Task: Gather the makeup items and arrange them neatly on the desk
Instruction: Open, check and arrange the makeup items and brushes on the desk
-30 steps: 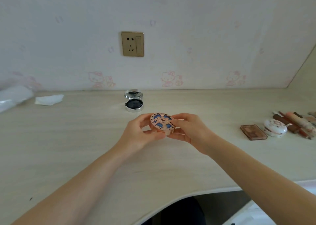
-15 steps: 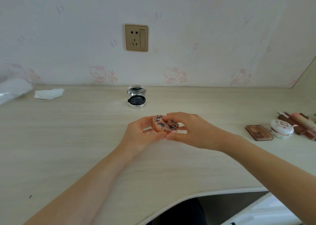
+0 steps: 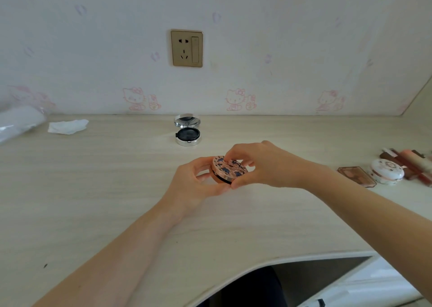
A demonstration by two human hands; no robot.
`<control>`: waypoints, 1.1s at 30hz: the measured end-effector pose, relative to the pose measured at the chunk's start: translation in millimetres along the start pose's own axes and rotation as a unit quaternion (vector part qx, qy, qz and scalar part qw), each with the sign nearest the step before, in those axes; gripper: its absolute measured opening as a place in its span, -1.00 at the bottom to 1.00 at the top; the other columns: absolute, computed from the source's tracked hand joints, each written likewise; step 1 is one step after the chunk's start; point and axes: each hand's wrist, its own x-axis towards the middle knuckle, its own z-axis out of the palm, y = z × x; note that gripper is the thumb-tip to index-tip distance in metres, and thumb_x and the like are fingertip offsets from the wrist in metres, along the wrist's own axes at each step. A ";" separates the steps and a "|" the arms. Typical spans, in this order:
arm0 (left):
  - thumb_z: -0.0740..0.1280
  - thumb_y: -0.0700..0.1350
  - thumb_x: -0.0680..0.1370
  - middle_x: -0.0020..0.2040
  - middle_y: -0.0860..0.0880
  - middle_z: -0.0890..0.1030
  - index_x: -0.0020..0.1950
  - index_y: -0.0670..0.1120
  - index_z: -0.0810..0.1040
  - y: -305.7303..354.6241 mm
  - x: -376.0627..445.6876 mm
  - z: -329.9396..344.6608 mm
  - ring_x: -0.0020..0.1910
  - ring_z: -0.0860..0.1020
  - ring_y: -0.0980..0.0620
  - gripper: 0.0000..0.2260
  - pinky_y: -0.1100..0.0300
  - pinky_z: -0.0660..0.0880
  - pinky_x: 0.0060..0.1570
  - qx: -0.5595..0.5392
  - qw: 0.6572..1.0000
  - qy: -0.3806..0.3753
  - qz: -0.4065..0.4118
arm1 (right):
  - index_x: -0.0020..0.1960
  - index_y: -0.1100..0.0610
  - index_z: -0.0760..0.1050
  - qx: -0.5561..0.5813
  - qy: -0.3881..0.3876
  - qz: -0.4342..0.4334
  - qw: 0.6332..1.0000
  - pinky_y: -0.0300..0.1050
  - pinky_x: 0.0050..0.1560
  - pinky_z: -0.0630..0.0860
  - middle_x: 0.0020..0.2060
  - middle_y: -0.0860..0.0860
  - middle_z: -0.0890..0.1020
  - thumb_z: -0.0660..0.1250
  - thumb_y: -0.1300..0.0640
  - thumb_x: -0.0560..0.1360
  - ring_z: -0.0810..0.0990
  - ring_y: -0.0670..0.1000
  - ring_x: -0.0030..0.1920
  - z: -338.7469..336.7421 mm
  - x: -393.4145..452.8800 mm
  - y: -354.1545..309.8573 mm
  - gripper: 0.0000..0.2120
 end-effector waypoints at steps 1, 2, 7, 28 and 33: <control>0.60 -0.08 0.11 0.09 0.10 0.67 0.17 -0.04 0.59 0.5 -0.4 -0.3 0.17 0.58 0.14 -0.37 0.06 0.45 0.29 -0.003 1.000 0.000 0.001 | 0.21 -0.12 0.46 0.010 -0.002 0.002 1.000 -0.04 0.14 0.52 0.15 -0.18 0.59 0.50 -0.14 0.33 0.56 -0.12 0.11 -1.3 0.9 0.4 -0.50; 0.60 -0.08 0.11 0.10 0.11 0.66 0.18 -0.04 0.59 1.1 -0.7 -0.5 0.18 0.58 0.14 -0.37 0.08 0.45 0.29 -0.007 1.000 0.000 0.002 | 0.20 -0.11 0.48 0.021 -0.005 0.004 1.000 -0.03 0.16 0.52 0.13 -0.19 0.59 0.50 -0.13 0.33 0.57 -0.12 0.10 -2.4 1.6 1.0 -0.52; 0.60 -0.12 0.15 0.11 0.11 0.66 0.19 -0.03 0.58 1.3 -0.7 -1.5 0.16 0.59 0.11 -0.39 0.05 0.46 0.28 -0.006 1.000 0.000 -0.002 | 0.22 -0.11 0.53 0.056 -0.024 0.000 0.998 -0.06 0.20 0.49 0.08 -0.23 0.62 0.45 -0.04 0.41 0.59 -0.18 0.09 -7.5 4.5 3.9 -0.61; 0.36 0.37 0.19 0.16 0.16 0.47 0.26 0.17 0.51 -16.3 -4.0 6.7 0.30 0.16 0.14 -0.33 0.53 0.03 0.19 0.365 0.923 0.038 0.114 | 0.24 -0.05 0.56 0.113 0.053 -0.005 0.992 -0.37 0.07 0.46 0.04 -0.17 0.66 0.22 0.06 0.61 0.58 -0.23 0.05 21.9 12.6 26.8 -0.75; 0.17 0.48 0.17 0.19 0.18 0.42 0.30 0.19 0.46 -14.9 -4.8 6.8 0.31 0.14 0.12 -0.25 0.41 0.10 0.20 0.406 0.909 0.018 0.092 | 0.24 -0.04 0.55 0.095 0.051 -0.002 0.994 -0.38 0.04 0.45 0.03 -0.16 0.66 0.20 0.06 0.61 0.58 -0.19 0.04 25.1 16.6 26.3 -0.75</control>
